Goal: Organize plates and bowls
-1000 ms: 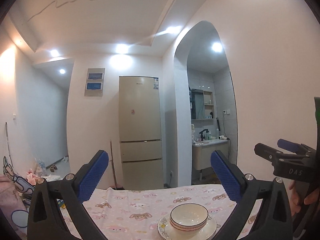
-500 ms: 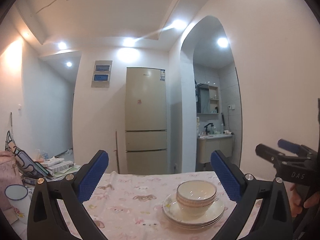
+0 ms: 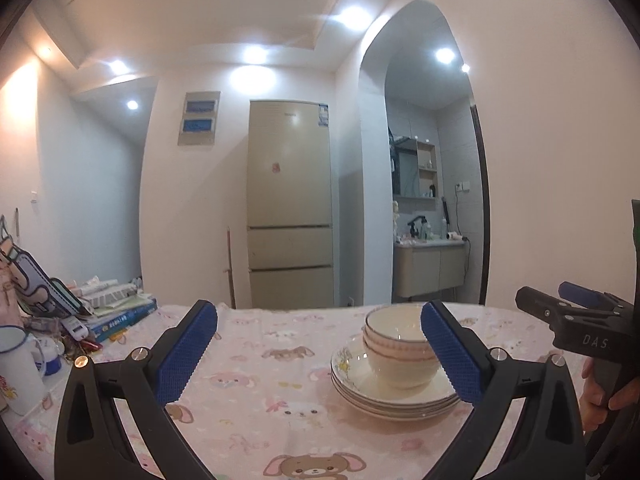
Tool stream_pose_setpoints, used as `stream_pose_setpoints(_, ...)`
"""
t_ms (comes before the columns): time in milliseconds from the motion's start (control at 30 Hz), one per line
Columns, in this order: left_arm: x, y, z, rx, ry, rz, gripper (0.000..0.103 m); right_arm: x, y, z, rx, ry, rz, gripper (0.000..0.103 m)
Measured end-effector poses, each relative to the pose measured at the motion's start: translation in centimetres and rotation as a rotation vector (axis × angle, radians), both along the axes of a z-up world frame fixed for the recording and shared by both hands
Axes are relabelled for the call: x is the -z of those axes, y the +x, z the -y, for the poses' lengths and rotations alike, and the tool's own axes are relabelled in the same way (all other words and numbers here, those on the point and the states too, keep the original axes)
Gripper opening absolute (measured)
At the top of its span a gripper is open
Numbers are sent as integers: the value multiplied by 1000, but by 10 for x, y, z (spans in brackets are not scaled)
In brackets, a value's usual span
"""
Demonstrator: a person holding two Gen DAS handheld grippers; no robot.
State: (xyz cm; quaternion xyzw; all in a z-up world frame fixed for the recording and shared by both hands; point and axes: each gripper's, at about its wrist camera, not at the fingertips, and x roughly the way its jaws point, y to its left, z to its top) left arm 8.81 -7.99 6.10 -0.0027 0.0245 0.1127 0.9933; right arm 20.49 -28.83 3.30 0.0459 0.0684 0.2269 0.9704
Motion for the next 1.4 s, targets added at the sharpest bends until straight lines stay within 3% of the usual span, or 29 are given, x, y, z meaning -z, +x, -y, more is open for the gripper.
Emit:
stream_pose_setpoints(133,17,14,-6,0,-25,-41,103,15,11,0,-3,4,-47,103)
stream_pose_setpoints(467,31,30,-18,-20,-86,-84,103,27,17,-11,28,-59,-2,103)
stream_pose_setpoints(600,35,41,-21,-28,-97,-141,103,28,23,-14,26,-38,-29,103)
stream_pose_setpoints(800,43,58,-23,-44,-109,-232,103,33,31,-30,26,-132,-79,103)
stream_pose_setpoints(900,44,57,-19,-67,-86,-230,103,36,38,-33,51,-160,-116,103)
stream_pose_setpoints(1400,44,58,-19,-77,-85,-234,103,38,36,-34,60,-153,-113,103)
